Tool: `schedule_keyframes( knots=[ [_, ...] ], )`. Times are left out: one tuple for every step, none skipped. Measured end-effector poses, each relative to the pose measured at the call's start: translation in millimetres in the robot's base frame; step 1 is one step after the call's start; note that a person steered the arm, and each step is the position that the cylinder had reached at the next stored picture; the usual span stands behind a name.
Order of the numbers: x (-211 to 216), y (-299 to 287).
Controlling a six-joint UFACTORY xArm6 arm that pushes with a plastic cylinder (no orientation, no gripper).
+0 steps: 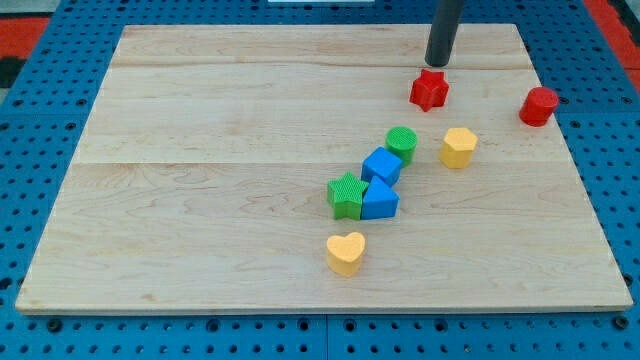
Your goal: Slide the red star towards the yellow hexagon
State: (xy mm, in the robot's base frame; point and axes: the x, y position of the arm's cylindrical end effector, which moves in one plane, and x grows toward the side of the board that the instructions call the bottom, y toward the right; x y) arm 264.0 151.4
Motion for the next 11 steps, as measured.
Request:
schedule_keyframes(
  knots=[
    [1.6,-23.4],
    [16.2,-47.3],
    [29.5,-51.8],
    [29.8,-50.3],
    [30.4,-42.6],
    [43.5,-33.9],
    [56.6,-23.6],
    [57.6,-4.5],
    [57.6,19.5],
    [57.6,48.2],
    [57.6,51.6]
  ],
)
